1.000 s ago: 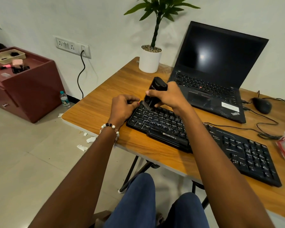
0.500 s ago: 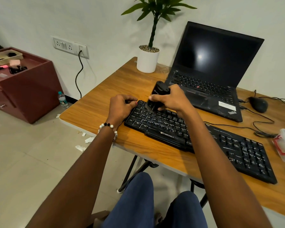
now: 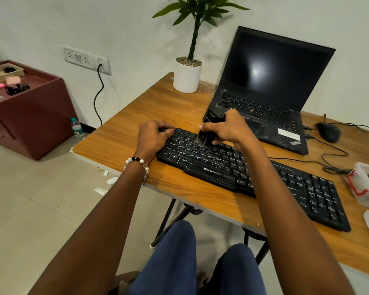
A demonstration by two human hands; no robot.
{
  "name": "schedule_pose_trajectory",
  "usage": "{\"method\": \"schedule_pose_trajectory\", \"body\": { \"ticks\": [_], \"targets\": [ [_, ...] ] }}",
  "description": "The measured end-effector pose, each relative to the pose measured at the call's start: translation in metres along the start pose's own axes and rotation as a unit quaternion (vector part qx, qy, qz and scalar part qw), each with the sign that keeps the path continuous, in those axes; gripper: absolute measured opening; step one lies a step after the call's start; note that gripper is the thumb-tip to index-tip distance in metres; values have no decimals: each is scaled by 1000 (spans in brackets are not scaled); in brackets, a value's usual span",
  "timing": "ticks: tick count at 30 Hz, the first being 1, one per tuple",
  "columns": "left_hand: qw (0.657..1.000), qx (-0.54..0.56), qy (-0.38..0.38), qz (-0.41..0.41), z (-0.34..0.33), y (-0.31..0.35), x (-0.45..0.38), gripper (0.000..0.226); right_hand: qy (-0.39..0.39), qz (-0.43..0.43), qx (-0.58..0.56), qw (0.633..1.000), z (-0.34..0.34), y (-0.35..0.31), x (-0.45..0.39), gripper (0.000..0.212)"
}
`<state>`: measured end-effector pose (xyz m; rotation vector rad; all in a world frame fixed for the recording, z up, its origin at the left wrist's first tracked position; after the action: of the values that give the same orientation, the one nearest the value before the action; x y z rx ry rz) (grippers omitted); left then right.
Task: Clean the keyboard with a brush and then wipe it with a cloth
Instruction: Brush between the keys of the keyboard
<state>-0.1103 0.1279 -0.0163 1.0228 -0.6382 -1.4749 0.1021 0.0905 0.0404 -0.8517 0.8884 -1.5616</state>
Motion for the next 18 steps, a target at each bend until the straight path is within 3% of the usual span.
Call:
{"method": "schedule_pose_trajectory", "body": {
  "ticks": [3, 7, 13, 18],
  "targets": [
    [1000, -1, 1, 1, 0, 0, 0, 17, 46, 22, 103, 993, 14, -8, -1, 48],
    [1000, 1, 1, -1, 0, 1, 1, 18, 10, 45, -34, 998, -1, -11, 6, 40],
    [1000, -9, 0, -7, 0, 2, 1, 18, -10, 16, -34, 999, 5, 7, 10, 38],
    [1000, -21, 6, -11, 0, 2, 1, 19, 24, 30, 60, 997, 28, 0, 9, 40]
  ]
}}
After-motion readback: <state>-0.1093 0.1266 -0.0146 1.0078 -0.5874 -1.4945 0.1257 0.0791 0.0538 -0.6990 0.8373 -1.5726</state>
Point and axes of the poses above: each hand's wrist, its own x-axis away from the middle knuckle, its own z-axis out of the back of the hand, y = z × x, the point moved 9 cm from there along -x, towards the middle knuckle, and after that the axes turned 7 degrees about -x, right-handed, at the moved point
